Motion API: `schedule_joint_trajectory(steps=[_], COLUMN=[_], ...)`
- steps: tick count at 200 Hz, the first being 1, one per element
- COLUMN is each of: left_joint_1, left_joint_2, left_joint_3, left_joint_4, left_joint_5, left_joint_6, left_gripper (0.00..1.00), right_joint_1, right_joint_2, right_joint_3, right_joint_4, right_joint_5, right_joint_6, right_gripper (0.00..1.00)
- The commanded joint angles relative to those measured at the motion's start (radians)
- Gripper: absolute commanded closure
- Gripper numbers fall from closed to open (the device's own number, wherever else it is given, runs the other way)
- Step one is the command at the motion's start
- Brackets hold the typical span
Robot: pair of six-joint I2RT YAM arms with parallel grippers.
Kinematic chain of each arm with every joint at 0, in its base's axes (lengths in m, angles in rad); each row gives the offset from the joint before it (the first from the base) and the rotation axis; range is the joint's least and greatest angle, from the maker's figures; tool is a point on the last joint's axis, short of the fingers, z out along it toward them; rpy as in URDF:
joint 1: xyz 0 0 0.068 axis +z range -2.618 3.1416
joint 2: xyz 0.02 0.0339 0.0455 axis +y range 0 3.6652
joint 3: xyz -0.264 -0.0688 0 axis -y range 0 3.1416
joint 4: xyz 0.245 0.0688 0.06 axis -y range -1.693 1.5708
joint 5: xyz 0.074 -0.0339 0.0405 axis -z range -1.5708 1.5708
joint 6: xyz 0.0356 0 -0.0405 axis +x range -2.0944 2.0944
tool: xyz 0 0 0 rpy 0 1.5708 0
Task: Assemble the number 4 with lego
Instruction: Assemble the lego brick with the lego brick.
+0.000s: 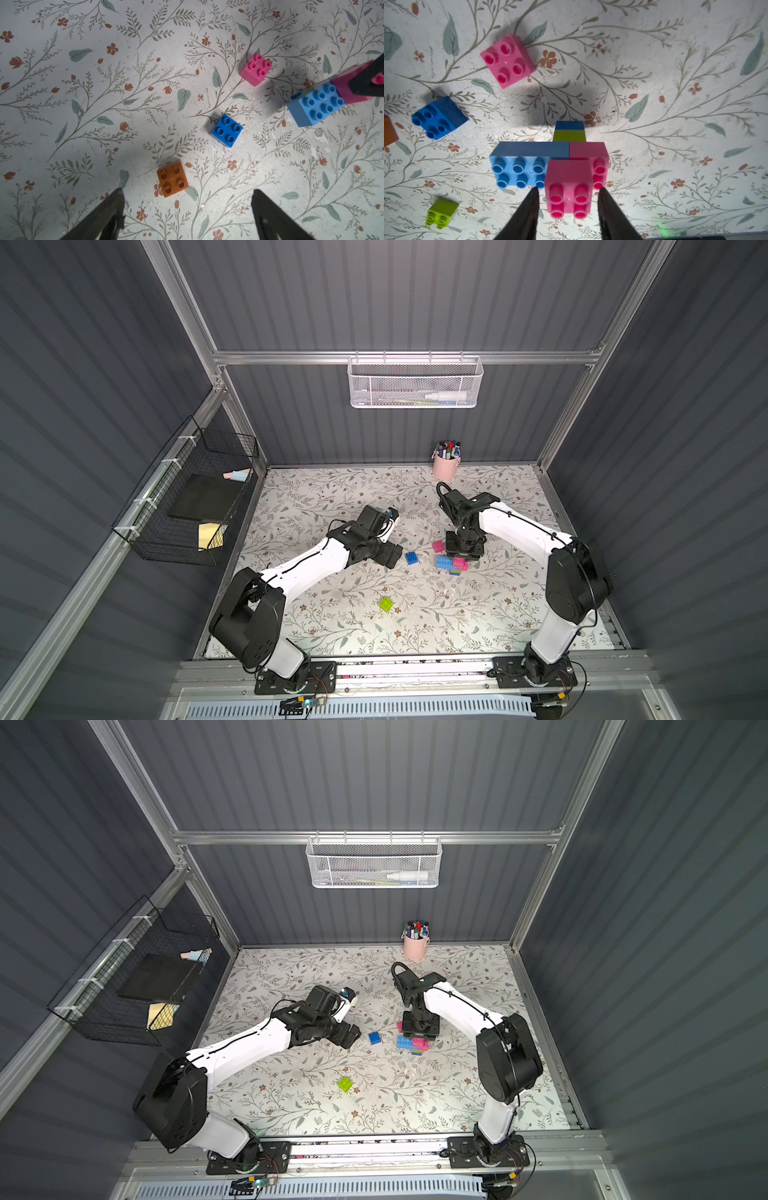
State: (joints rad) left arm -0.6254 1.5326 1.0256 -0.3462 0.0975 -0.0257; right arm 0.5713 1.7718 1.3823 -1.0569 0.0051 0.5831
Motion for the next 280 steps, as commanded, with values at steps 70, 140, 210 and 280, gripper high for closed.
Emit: schedule_joint_trajectory(steps=[70, 140, 210, 280], left_joint_1=[0.009, 0.009, 0.009, 0.009], left_joint_2=[-0.025, -0.028, -0.029, -0.024], left_joint_3=[-0.012, -0.011, -0.011, -0.006], left_joint_4=[0.0, -0.003, -0.004, -0.005], left_joint_5=[-0.004, -0.008, -0.009, -0.012], left_joint_6=[0.012, 0.014, 0.018, 0.02], left_gripper=[0.09, 0.08, 0.08, 0.09], right_joint_1=[0.01, 0.009, 0.009, 0.008], right_joint_2=[-0.04, 0.015, 0.03, -0.007], right_joint_3=[0.015, -0.015, -0.125, -0.151], right_joint_4=[-0.006, 0.018, 0.076, 0.123], right_joint_5=[-0.005, 0.003, -0.04, -0.012], right_joint_6=[-0.009, -0.023, -0.008, -0.002], right_gripper=[0.75, 0.84, 0.85, 0.73])
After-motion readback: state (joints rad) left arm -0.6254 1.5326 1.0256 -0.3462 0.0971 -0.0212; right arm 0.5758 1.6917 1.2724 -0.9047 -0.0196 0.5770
